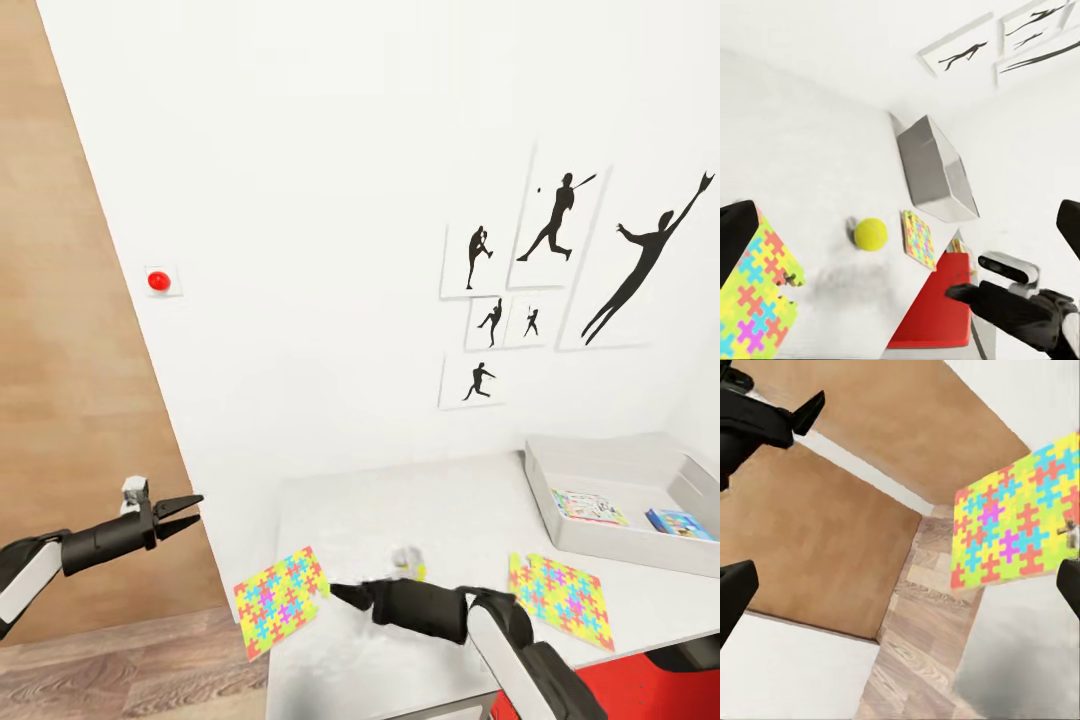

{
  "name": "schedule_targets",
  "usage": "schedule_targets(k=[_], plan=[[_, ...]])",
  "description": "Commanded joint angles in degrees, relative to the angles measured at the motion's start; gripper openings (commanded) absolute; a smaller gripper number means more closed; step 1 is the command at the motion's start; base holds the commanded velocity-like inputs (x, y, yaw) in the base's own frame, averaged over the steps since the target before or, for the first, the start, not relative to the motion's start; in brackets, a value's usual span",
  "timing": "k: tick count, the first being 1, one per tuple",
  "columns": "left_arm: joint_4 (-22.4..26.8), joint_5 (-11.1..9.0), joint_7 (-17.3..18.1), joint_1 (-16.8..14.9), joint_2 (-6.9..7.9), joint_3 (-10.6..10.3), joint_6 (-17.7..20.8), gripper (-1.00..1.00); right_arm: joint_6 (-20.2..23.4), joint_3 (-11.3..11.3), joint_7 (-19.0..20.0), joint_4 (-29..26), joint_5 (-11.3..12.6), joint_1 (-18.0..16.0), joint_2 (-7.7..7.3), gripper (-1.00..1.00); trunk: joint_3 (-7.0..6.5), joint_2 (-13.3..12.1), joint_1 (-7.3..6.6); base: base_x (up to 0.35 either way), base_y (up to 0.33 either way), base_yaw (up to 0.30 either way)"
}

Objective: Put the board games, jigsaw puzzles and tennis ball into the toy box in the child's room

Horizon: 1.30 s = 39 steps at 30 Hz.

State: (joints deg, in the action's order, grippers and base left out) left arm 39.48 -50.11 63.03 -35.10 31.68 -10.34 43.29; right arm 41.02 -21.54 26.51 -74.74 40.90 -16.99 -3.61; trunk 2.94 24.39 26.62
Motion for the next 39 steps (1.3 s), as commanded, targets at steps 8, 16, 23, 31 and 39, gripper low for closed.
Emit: schedule_targets(k=[8,16,23,31,39], plan=[[-0.51,-0.51,0.24,0.11,0.54,-0.41,0.39,1.00,-15.64,-11.09,0.17,9.06,-10.86,2.56,0.18,1.00,0.30,0.53,0.26,0.000,0.000,0.000],[-0.54,-0.51,0.17,0.12,0.34,-0.45,0.39,1.00,-20.92,-13.14,0.65,17.92,-11.61,2.74,0.94,1.00,1.74,3.74,2.02,0.000,0.000,0.000],[-0.54,-0.51,0.11,0.12,0.15,-0.50,0.39,1.00,-22.41,-12.90,0.56,16.51,-11.36,2.73,1.00,1.00,2.99,6.55,3.55,0.000,0.000,0.000],[-0.54,-0.51,0.07,0.12,0.12,-0.55,0.39,1.00,-18.50,-12.45,0.33,7.42,-11.26,2.75,1.00,1.00,4.43,9.76,5.31,0.000,0.000,0.000],[-0.54,-0.51,0.09,0.12,0.18,-0.50,0.34,1.00,-9.83,-8.00,-0.19,-2.33,-11.48,2.68,2.07,1.00,5.87,12.96,7.07,0.000,0.000,0.000]])
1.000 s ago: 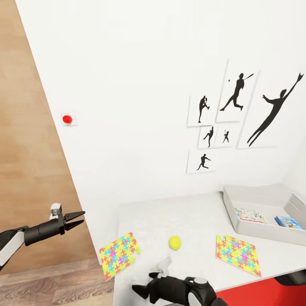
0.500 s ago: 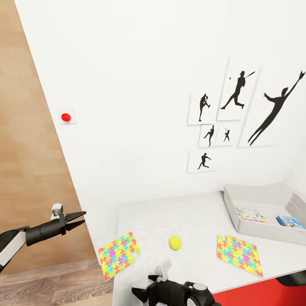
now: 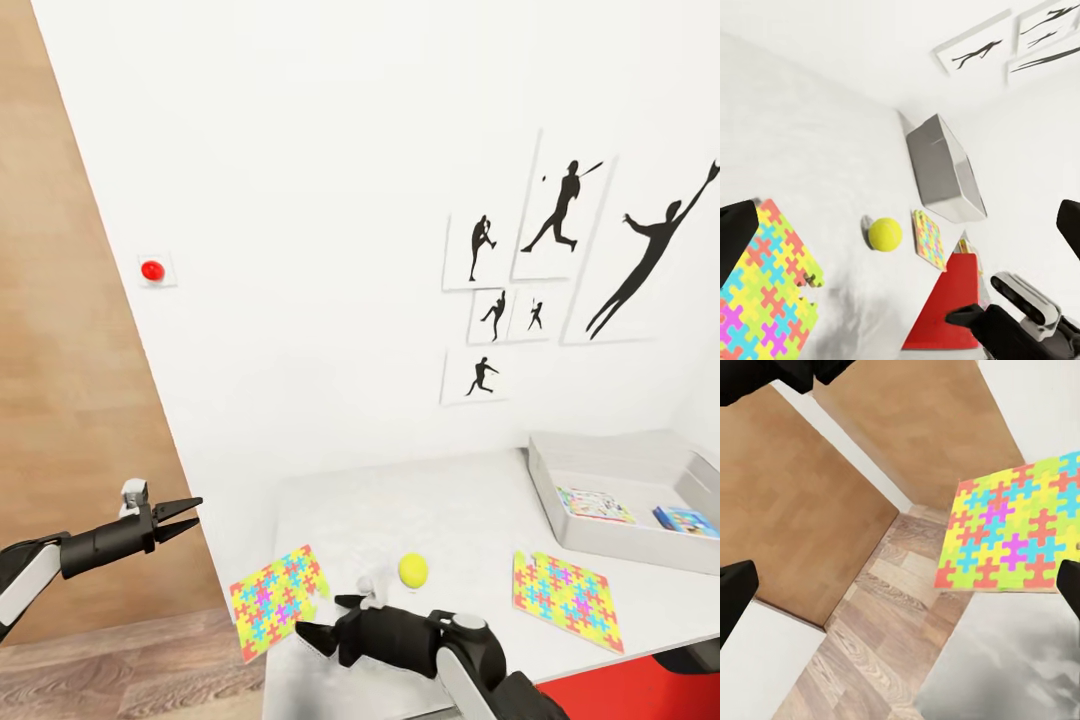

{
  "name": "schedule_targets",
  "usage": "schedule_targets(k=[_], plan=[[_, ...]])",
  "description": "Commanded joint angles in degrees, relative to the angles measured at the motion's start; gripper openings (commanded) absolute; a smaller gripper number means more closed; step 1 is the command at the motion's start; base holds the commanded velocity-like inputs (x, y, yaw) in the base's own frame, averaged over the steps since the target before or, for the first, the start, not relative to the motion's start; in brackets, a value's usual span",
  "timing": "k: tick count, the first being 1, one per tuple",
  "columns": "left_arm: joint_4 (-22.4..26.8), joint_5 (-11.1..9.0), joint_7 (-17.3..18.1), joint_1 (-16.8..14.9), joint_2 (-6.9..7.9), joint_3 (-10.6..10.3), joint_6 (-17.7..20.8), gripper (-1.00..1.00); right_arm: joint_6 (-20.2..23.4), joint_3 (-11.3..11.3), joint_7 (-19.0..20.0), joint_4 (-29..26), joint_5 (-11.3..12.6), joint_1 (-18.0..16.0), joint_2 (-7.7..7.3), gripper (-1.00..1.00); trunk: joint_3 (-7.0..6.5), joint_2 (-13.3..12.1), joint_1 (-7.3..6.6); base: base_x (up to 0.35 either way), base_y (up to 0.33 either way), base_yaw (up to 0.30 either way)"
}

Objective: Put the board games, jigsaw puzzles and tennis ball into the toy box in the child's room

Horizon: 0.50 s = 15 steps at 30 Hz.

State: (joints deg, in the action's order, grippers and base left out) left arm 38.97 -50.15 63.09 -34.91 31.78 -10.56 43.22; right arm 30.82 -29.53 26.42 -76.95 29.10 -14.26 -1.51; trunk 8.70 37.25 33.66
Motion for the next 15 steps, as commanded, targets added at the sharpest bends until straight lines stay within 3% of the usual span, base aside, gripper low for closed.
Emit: schedule_targets(k=[1,5,15], plan=[[-0.03,-0.47,0.06,-0.08,0.07,-0.27,0.40,1.00,1.84,0.78,-0.14,-1.56,0.19,-0.03,0.49,1.00,0.29,0.50,0.25,0.000,0.000,0.000],[-0.03,-0.47,0.04,-0.08,0.04,-0.28,0.34,1.00,4.55,3.28,-0.21,-3.93,-0.17,0.01,1.56,1.00,1.01,2.11,1.13,0.000,0.000,0.000],[-0.03,-0.47,0.18,-0.08,0.03,-0.32,-1.80,1.00,5.41,6.68,0.18,-4.35,0.37,-0.03,1.77,1.00,2.80,6.12,3.32,0.000,0.000,0.000]])
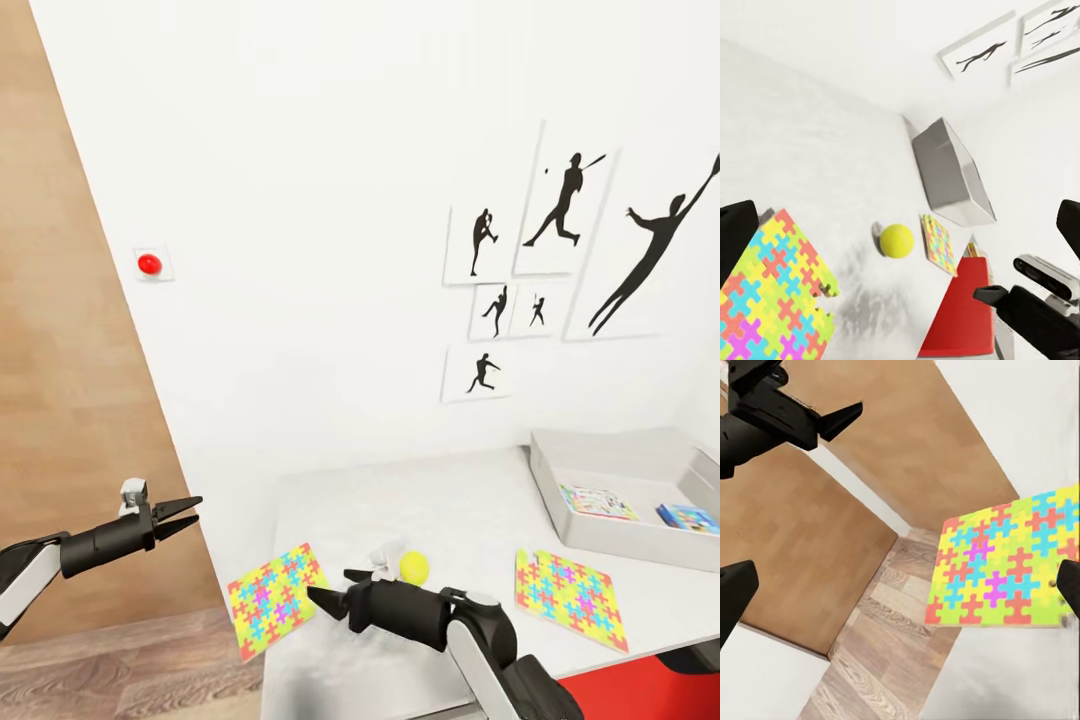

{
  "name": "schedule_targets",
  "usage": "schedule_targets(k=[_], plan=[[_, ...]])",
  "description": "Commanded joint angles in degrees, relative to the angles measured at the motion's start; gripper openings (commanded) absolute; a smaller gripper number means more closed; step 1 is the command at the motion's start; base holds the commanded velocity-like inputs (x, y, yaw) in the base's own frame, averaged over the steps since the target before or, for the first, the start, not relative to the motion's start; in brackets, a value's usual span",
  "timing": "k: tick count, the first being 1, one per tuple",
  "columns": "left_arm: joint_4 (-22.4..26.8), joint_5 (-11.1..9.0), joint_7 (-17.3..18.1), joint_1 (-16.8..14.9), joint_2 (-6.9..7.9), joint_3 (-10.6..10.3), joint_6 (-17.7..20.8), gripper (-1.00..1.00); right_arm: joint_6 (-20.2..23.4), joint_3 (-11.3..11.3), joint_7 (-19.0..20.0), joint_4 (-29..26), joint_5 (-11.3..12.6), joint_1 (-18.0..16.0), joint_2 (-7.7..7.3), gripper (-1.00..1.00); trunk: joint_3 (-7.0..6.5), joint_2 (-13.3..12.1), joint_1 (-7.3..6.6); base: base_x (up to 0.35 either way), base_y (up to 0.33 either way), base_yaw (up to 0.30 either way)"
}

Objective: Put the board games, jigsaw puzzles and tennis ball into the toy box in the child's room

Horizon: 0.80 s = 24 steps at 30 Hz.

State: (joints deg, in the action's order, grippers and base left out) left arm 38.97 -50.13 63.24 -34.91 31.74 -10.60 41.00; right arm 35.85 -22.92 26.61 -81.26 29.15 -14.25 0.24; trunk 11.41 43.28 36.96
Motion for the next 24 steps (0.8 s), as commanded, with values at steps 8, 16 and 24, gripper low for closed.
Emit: schedule_targets(k=[8,16,24], plan=[[-0.12,-0.16,0.37,-0.07,0.46,0.06,-0.09,1.00,0.55,5.74,0.70,-0.97,0.77,-0.65,0.51,1.00,1.35,2.89,1.55,0.000,0.000,0.000],[-0.12,0.46,1.83,0.01,0.32,-0.25,0.43,1.00,1.81,7.69,2.79,-3.55,3.54,-0.42,2.06,1.00,1.35,2.89,1.55,0.000,0.000,0.000],[-0.12,-0.44,3.33,0.10,0.55,-0.30,0.48,1.00,1.94,7.46,2.31,-6.12,6.21,-0.31,1.27,1.00,1.35,2.89,1.55,0.000,0.000,0.000]])
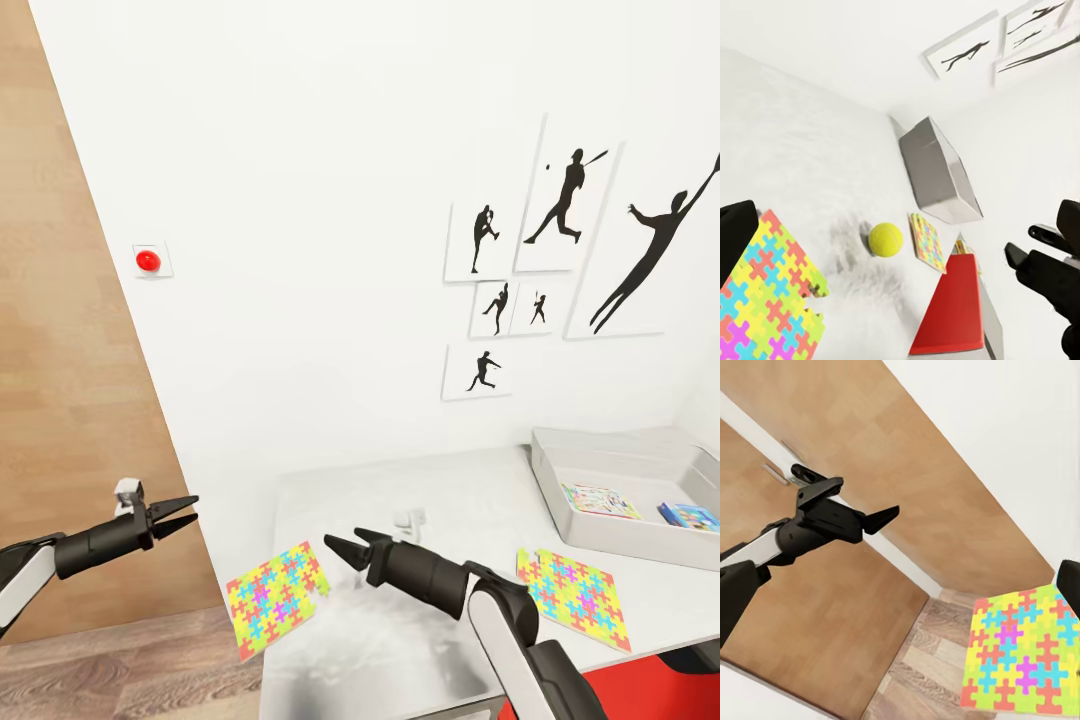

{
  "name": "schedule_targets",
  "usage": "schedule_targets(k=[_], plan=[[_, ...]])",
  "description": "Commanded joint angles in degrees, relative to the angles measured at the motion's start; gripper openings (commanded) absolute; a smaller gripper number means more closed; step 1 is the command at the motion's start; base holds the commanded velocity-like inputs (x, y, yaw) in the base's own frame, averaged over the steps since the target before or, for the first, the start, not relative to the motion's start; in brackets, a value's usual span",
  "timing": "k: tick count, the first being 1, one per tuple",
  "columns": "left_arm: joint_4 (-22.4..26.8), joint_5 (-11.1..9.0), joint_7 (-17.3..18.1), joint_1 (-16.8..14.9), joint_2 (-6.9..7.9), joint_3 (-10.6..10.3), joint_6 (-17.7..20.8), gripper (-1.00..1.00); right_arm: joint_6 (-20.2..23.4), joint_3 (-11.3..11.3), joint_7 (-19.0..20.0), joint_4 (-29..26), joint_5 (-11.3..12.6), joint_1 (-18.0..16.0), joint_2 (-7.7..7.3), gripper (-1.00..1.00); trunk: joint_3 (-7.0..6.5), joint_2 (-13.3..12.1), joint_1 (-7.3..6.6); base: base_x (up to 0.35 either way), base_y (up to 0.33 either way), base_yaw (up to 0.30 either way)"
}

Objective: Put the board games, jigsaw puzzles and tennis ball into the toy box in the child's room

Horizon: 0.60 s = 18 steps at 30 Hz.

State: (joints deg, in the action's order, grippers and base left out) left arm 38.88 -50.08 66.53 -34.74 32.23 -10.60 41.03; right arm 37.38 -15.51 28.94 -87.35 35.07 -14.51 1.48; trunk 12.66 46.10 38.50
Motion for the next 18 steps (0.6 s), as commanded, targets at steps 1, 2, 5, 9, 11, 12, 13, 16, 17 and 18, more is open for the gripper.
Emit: schedule_targets(k=[1,2,5,9,11,12,13,16,17,18], plan=[[-0.03,-0.49,0.09,-0.07,0.09,-0.30,0.46,1.00,0.40,0.05,-0.02,-0.36,0.63,-0.01,-0.04,1.00,0.27,0.47,0.23,0.000,0.000,0.000],[-0.03,-0.50,0.13,-0.07,0.10,-0.30,0.46,1.00,0.41,0.05,-0.02,-0.68,0.95,0.03,-0.09,1.00,0.45,0.87,0.45,0.000,0.000,0.000],[-0.03,-0.52,0.16,-0.07,0.11,-0.30,0.46,1.00,0.41,0.05,-0.03,-1.18,1.92,0.09,-0.14,1.00,0.98,2.07,1.11,0.000,0.000,0.000],[-0.03,-0.54,0.18,-0.07,0.12,-0.30,0.46,1.00,0.41,0.04,-0.03,-1.29,3.17,0.16,-0.22,1.00,1.70,3.68,1.99,0.000,0.000,0.000],[-0.03,-0.61,0.18,-0.07,0.15,-0.24,0.46,1.00,0.41,0.04,-0.03,-1.31,3.80,0.17,-0.24,1.00,2.06,4.48,2.43,0.000,0.000,0.000],[-0.05,-0.63,0.18,-0.07,0.18,-0.22,0.46,1.00,0.41,0.04,-0.03,-1.33,4.11,0.19,-0.24,1.00,2.24,4.88,2.65,0.000,0.000,0.000],[-0.08,-0.67,0.18,-0.07,0.21,-0.18,0.46,1.00,0.41,0.04,0.01,-1.38,4.43,0.22,-0.24,1.00,2.42,5.28,2.87,0.000,0.000,0.000],[-0.10,-0.72,0.18,-0.07,0.26,-0.15,0.46,1.00,0.41,0.04,0.00,-1.41,5.37,0.25,-0.25,1.00,2.96,6.48,3.53,0.000,0.000,0.000],[-0.11,-0.72,0.18,-0.07,0.27,-0.14,0.46,1.00,0.41,0.04,-0.01,-1.41,5.68,0.26,-0.25,1.00,3.14,6.89,3.75,0.000,0.000,0.000],[-0.11,-0.74,0.18,-0.07,0.27,-0.12,0.46,1.00,0.41,0.04,-0.01,-1.41,5.99,0.26,-0.25,1.00,3.32,7.29,3.97,0.000,0.000,0.000]])
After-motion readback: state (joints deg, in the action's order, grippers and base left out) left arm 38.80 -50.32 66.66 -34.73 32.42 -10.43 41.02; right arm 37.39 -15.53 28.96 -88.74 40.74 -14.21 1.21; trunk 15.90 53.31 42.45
